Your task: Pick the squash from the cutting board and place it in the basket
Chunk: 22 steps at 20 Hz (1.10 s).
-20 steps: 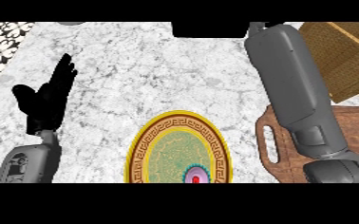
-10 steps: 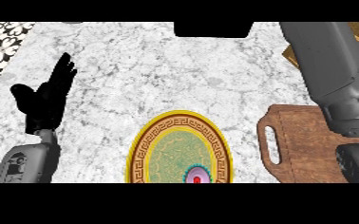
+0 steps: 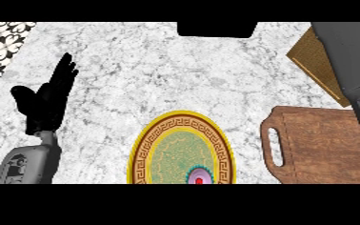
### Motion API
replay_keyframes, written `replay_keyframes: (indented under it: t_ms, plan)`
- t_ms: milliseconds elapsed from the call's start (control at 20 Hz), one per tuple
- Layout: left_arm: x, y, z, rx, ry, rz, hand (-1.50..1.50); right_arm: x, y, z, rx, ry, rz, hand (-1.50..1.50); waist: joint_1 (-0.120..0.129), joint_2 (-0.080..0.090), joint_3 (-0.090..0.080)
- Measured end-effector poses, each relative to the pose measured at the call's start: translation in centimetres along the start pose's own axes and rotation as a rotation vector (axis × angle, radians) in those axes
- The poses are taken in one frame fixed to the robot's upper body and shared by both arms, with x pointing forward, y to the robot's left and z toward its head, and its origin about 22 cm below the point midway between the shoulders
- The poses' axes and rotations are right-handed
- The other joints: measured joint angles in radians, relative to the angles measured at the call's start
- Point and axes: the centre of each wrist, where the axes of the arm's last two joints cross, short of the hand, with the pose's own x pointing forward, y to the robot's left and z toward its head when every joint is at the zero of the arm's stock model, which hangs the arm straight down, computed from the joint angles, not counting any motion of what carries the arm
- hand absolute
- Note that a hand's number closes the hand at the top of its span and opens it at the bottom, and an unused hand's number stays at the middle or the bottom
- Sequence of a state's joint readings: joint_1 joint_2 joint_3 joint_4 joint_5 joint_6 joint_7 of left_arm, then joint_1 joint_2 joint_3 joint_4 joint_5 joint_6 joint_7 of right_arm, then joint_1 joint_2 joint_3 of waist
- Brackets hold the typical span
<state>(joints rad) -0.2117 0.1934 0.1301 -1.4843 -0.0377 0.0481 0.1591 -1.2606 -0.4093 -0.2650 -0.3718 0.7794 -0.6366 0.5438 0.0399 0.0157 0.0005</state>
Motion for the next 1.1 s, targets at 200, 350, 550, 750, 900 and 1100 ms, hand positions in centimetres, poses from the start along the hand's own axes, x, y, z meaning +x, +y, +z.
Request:
replay_keyframes:
  t_ms: [200,350,550,750,900,1100]
  plan:
    - [-0.1,-0.2,-0.2,0.003,-0.004,-0.001,0.00,-2.2,-0.4,-1.2,-0.001,0.030,0.018,1.50,-0.002,0.000,0.000]
    - [-0.1,-0.2,-0.2,0.009,-0.004,-0.003,0.00,-3.4,-1.0,-2.1,0.005,0.044,0.009,1.50,-0.002,0.000,0.001]
    - [0.0,-0.1,-0.2,0.007,0.002,-0.003,0.00,-4.9,-1.4,-2.8,0.029,0.057,-0.024,1.50,-0.004,-0.001,0.001]
    - [0.7,-0.5,0.1,0.007,-0.006,-0.002,0.00,-6.9,-2.0,-3.6,0.029,0.006,0.057,1.50,-0.004,-0.001,-0.002]
    - [0.9,-0.6,-0.1,0.003,-0.007,0.000,0.00,-8.2,-2.7,-4.2,-0.002,-0.149,0.305,1.50,0.000,0.000,-0.005]
    - [1.1,-0.9,-0.1,-0.003,-0.007,0.005,0.00,-8.4,-3.7,-5.0,-0.048,-0.274,0.525,1.50,0.006,0.000,-0.004]
